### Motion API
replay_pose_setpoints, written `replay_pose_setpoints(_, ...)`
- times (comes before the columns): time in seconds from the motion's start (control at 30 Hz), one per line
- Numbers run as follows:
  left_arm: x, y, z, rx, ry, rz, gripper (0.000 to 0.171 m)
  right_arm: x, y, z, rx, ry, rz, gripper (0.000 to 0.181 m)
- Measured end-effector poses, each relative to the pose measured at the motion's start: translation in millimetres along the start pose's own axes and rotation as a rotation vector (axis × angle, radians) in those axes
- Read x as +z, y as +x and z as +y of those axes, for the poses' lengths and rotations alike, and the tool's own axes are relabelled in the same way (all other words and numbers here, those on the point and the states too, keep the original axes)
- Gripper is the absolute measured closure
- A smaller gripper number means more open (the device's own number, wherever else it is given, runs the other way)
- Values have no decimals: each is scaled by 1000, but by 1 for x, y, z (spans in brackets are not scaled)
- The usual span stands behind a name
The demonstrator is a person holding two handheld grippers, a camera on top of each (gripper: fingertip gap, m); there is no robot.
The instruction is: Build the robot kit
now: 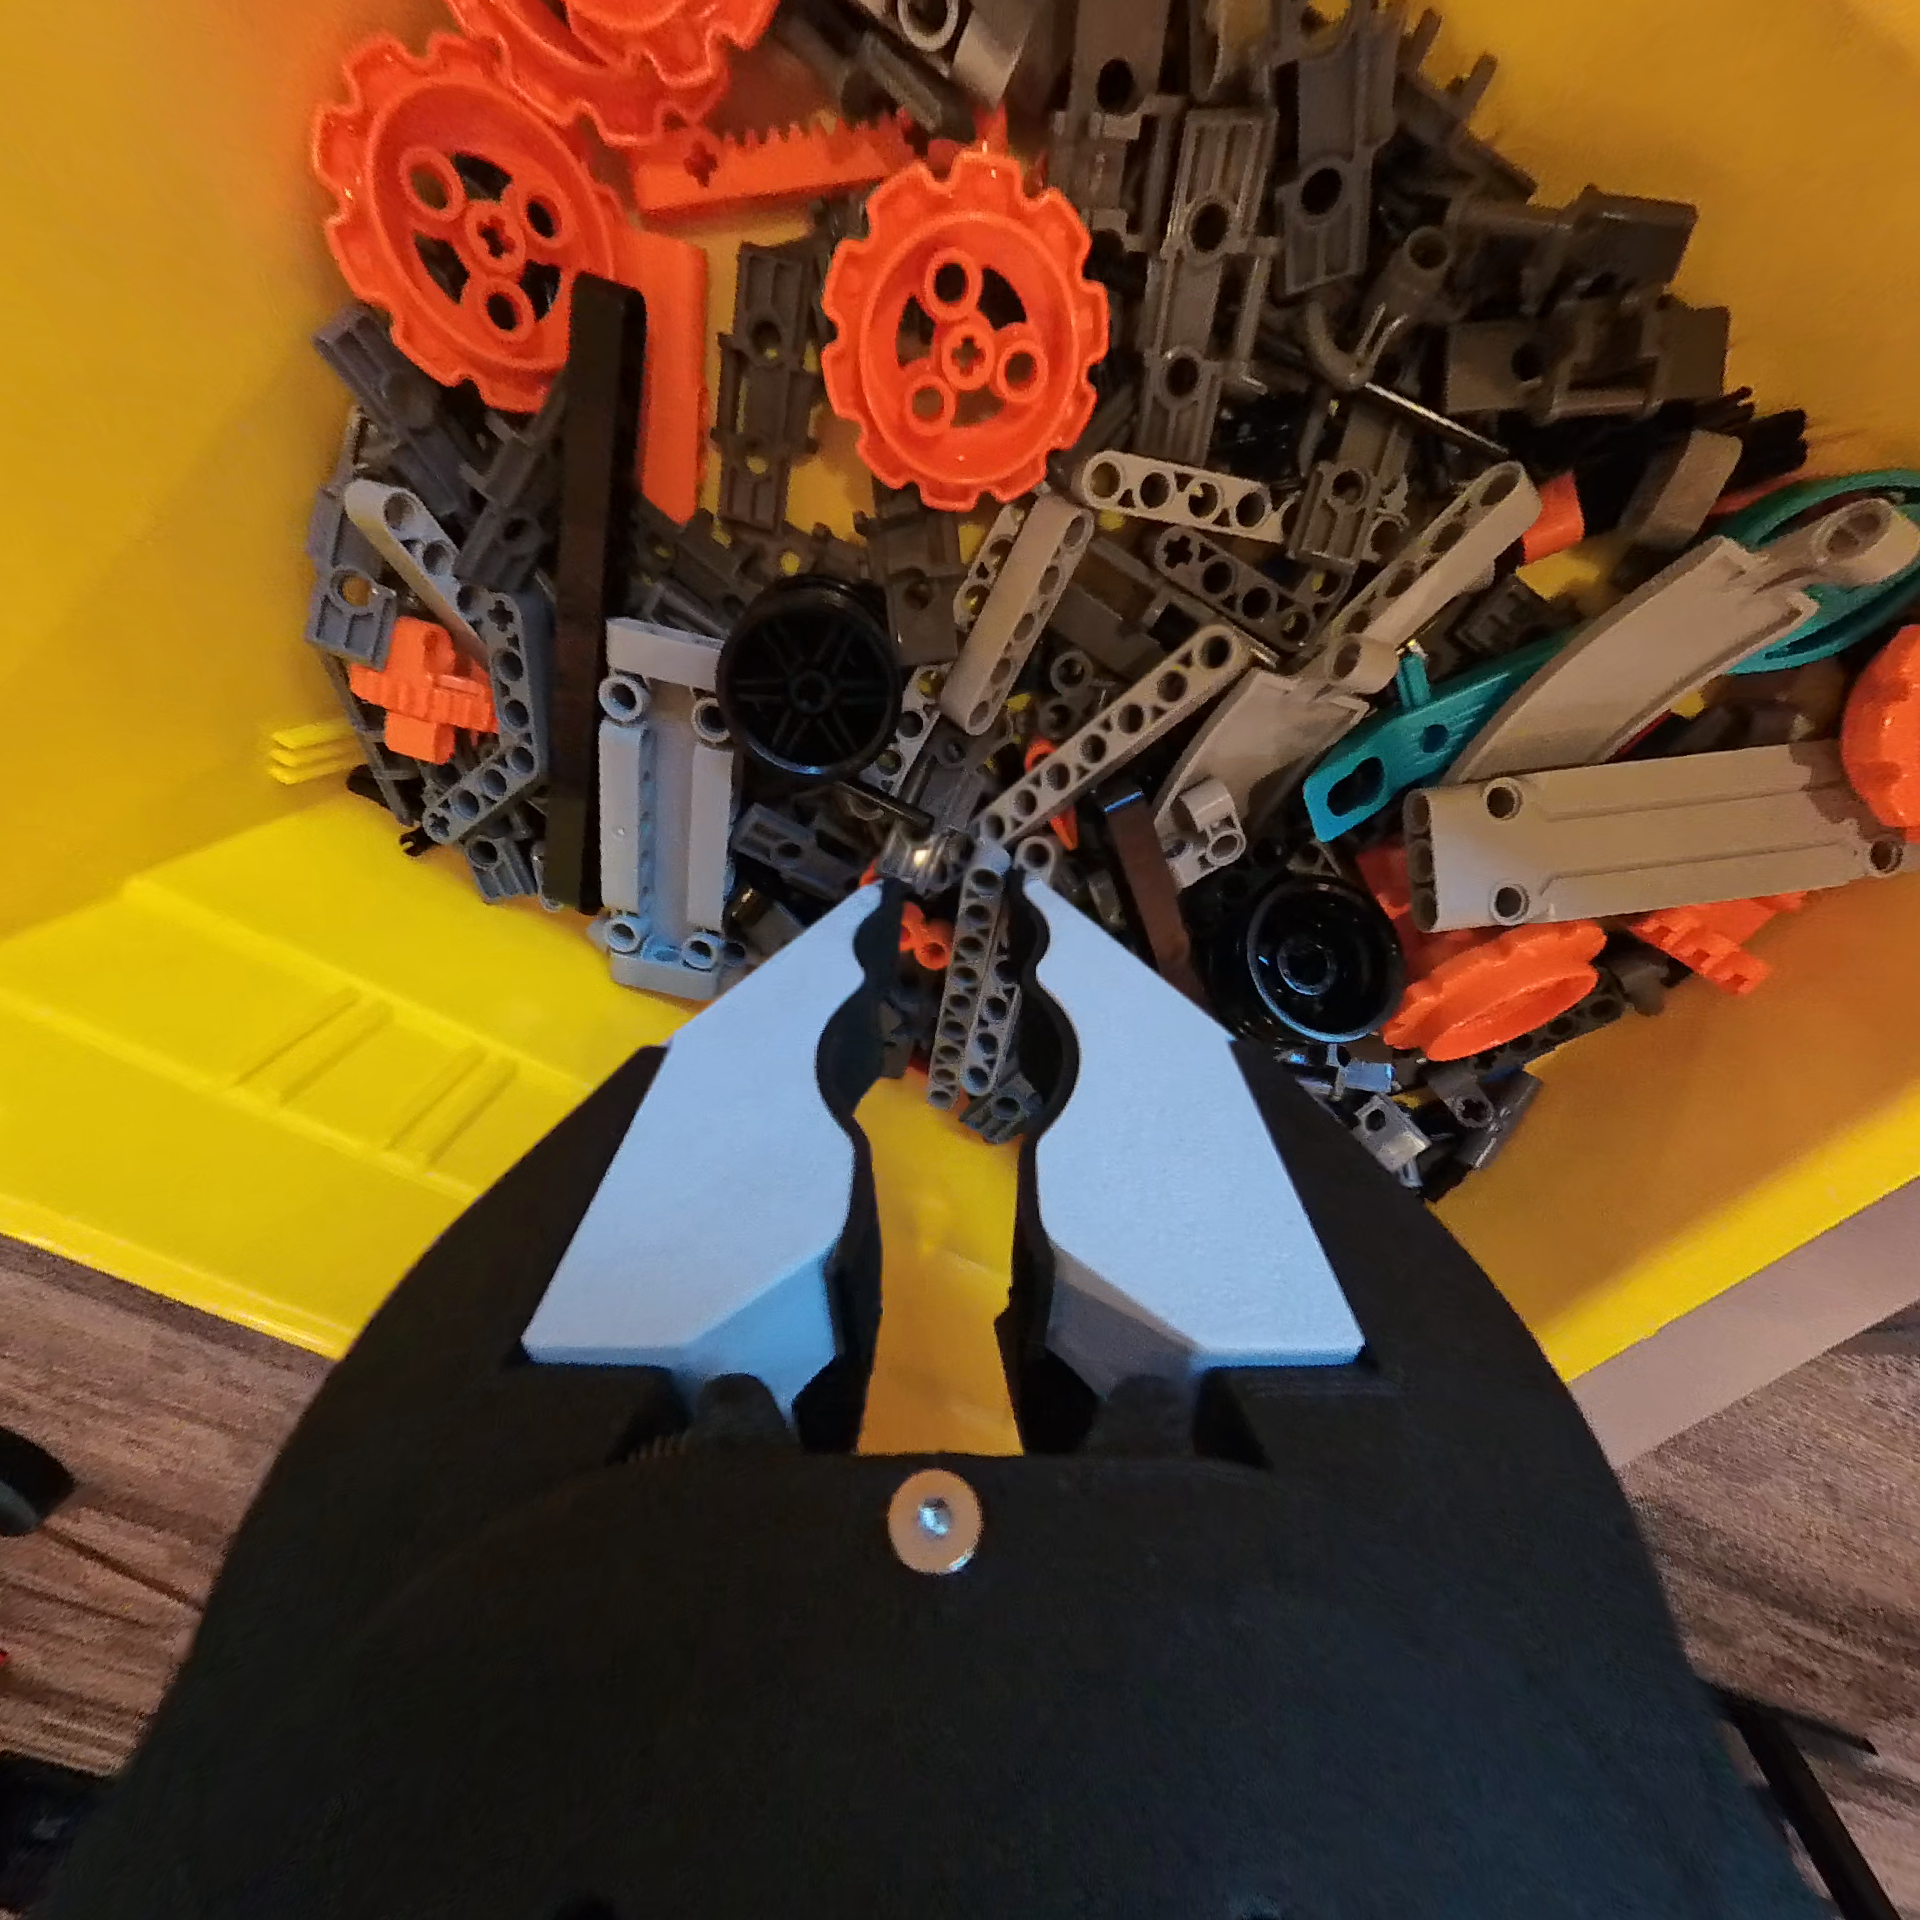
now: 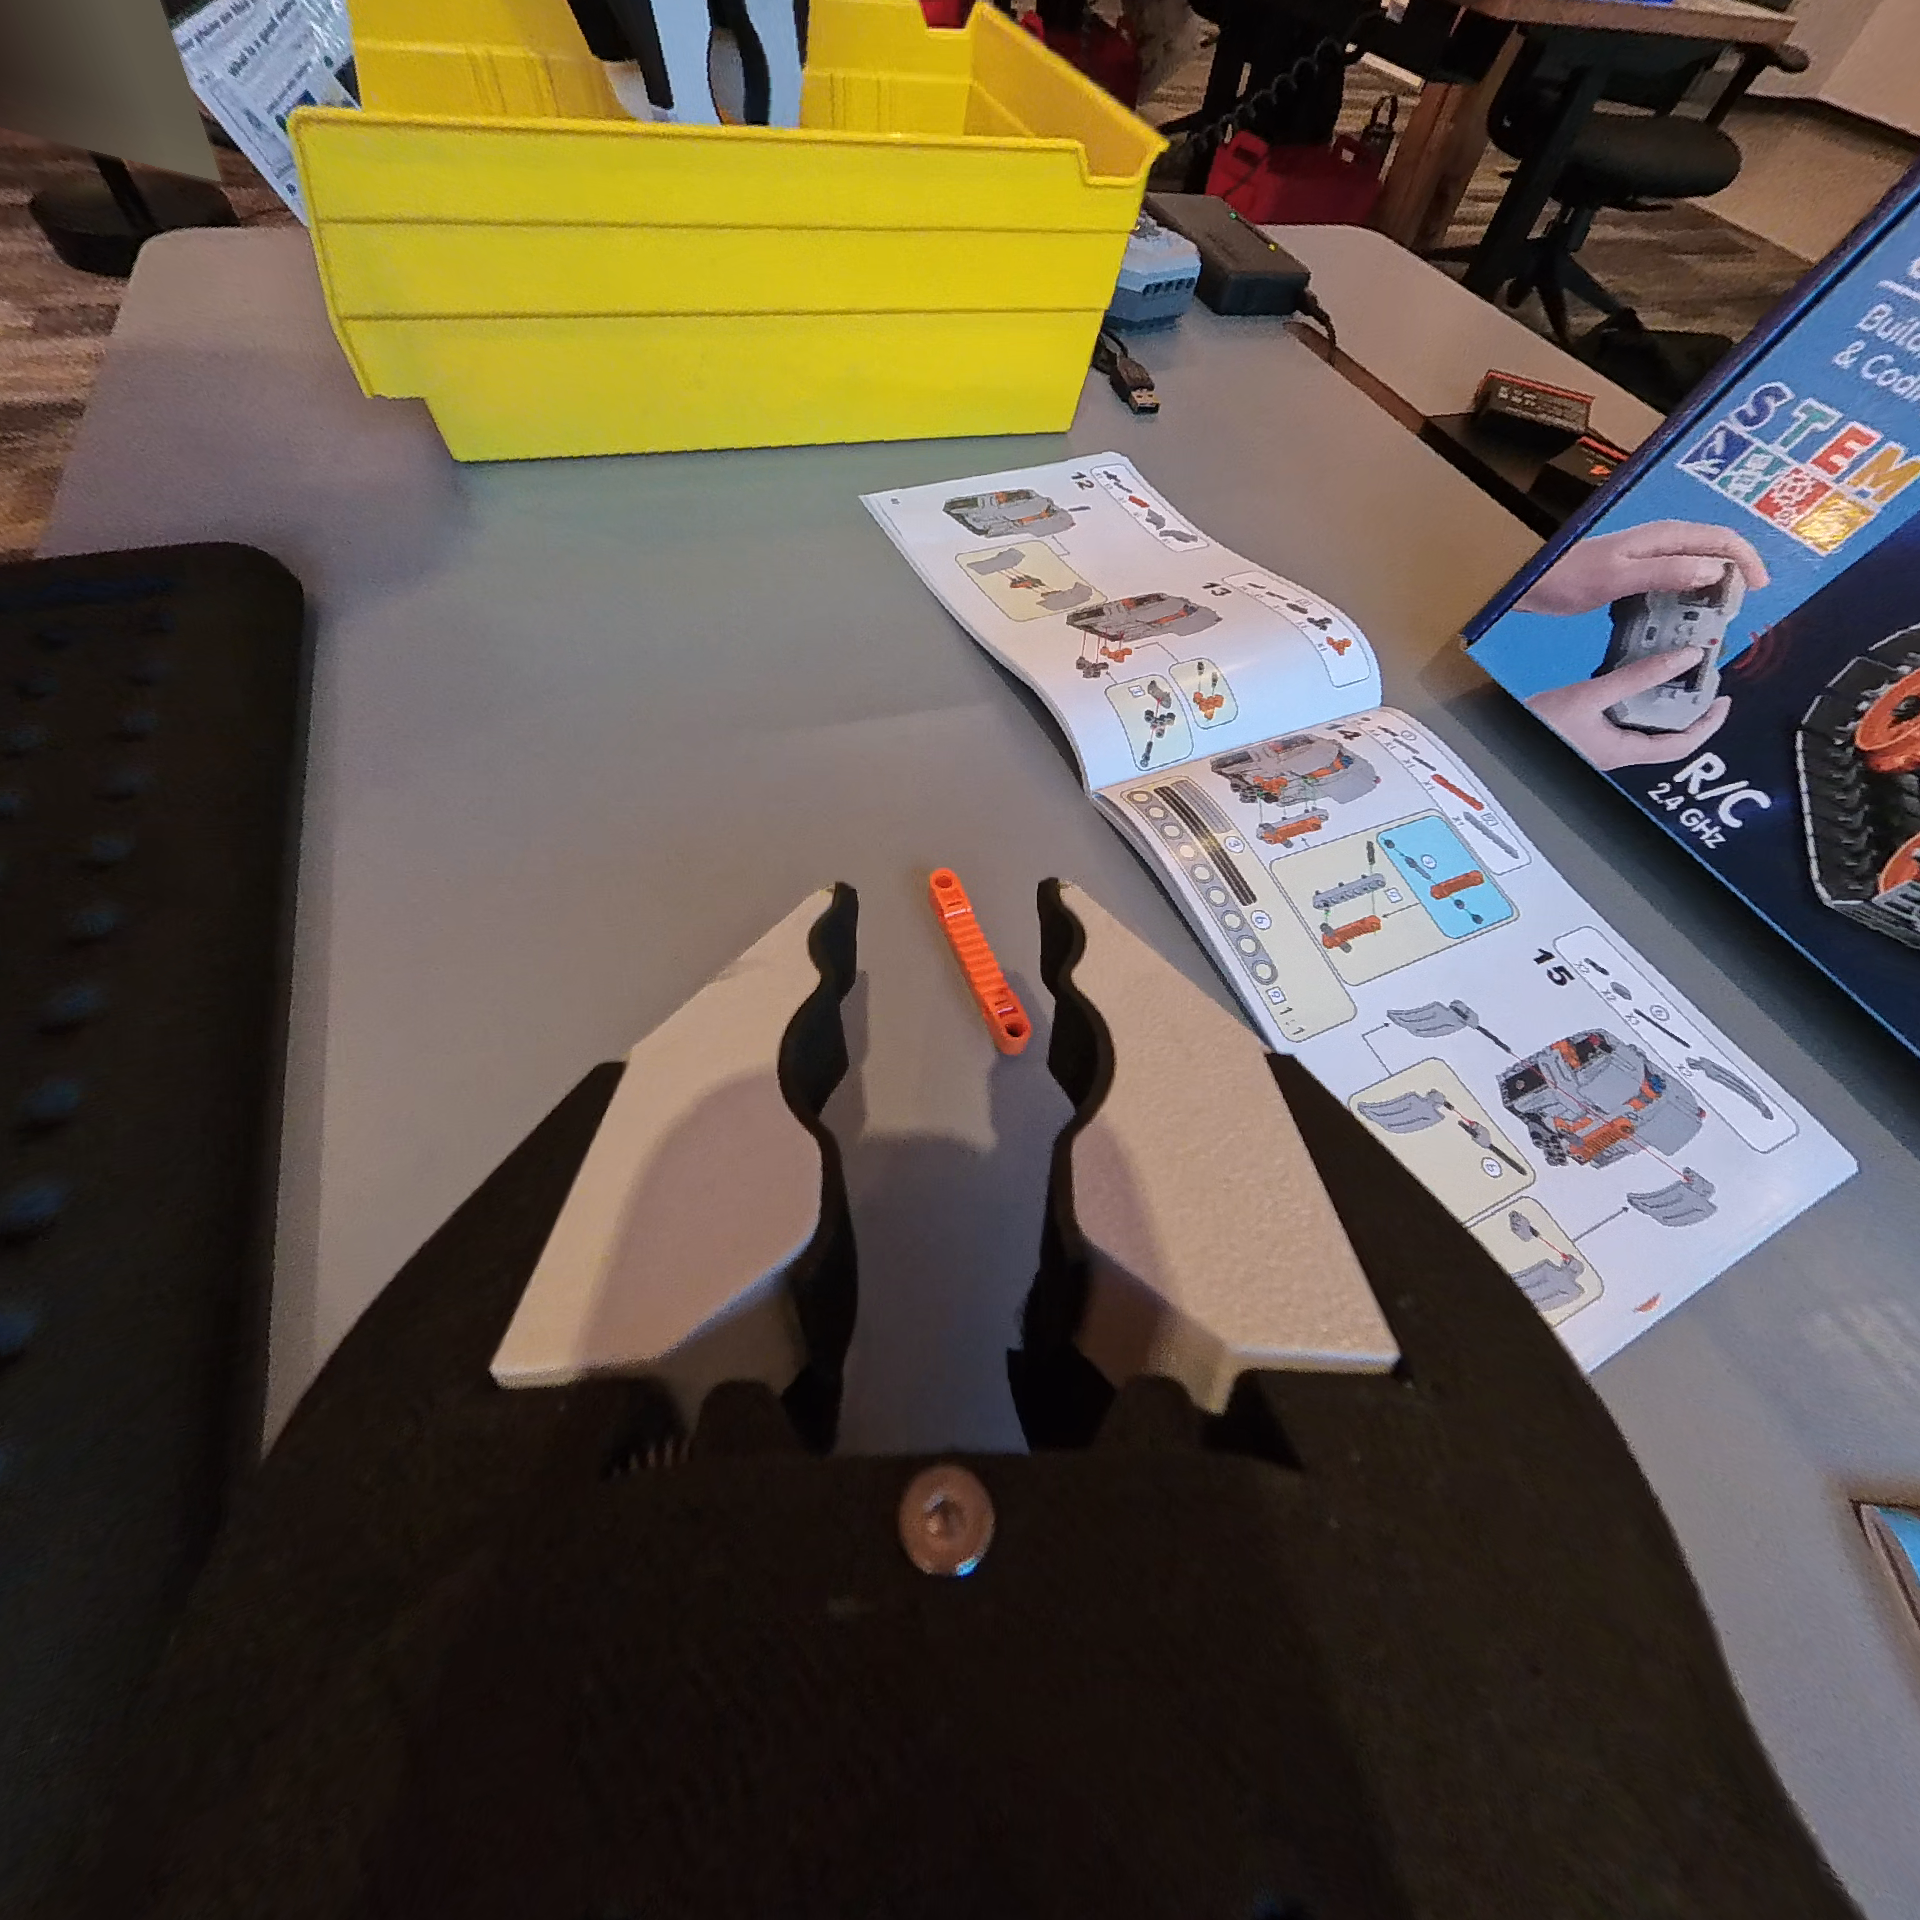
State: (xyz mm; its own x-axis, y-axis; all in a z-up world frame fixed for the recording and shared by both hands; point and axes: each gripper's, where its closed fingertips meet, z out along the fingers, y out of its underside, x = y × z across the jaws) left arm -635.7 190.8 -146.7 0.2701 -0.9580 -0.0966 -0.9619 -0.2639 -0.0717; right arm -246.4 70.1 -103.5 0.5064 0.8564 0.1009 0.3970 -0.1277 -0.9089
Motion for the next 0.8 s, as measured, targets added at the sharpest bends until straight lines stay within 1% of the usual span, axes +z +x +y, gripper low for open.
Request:
replay_pose_setpoints(0.17, 0, 4, 1, -47, 13, 54, 159, 2, -3, 6, -18, -36, -11, 149)
replay_pose_setpoints(0.2, 0, 6, 2, -47, 9, 63, 163, 3, -3, 6, -21, -38, -13, 149)
replay_pose_setpoints(0.23, 0, 6, 2, -33, 1, 62, 166, 3, -4, 6, -25, -39, -13, 149)
replay_pose_setpoints(0.3, 1, 5, 2, -8, 4, 36, 167, 2, -4, 6, -32, -40, -10, 150)
replay_pose_setpoints(0.4, -6, 3, -5, -29, 64, 28, 168, 0, -4, 6, -35, -38, -4, 150)
replay_pose_setpoints(0.5, -26, 0, -19, -92, 196, 27, 168, -1, -3, 4, -32, -31, -4, 150)
replay_pose_setpoints(0.63, -71, -9, -42, -193, 434, 7, 168, -1, -5, 4, -37, -30, -10, 150)
replay_pose_setpoints(0.7, -98, -10, -60, -264, 577, 19, 168, 1, -7, 4, -41, -34, -17, 150)
replay_pose_setpoints(0.8, -135, 9, -96, -330, 776, 118, 168, 4, -13, -2, -43, -17, -38, 150)
